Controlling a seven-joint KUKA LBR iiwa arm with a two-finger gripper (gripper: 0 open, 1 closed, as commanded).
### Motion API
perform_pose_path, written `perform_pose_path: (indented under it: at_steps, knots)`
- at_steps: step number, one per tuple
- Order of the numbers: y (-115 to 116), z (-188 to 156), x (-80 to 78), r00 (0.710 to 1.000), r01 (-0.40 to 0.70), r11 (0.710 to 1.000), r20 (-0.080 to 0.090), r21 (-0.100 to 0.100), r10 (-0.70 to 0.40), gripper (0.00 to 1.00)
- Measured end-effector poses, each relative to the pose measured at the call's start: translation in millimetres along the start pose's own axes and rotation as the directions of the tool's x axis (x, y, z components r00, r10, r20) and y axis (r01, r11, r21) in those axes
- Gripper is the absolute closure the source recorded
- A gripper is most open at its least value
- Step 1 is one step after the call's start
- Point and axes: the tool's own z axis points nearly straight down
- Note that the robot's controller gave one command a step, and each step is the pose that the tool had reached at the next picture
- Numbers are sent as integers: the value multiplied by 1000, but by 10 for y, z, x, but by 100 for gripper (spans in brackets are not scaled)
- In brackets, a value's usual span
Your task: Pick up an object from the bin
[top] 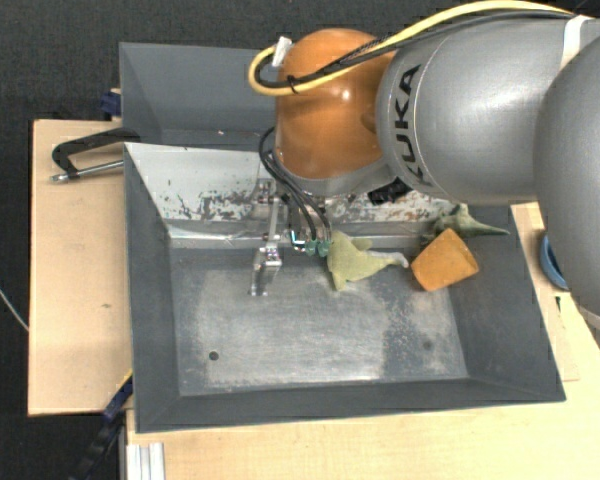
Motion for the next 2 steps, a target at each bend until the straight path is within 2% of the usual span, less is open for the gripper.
perform_pose_path:
  at_steps: [1,2]
  knots:
    - [341,1055,662,995,98,995,-2,0,-98,0]
    - [326,1008,620,996,93,996,8,-1,-93,100]
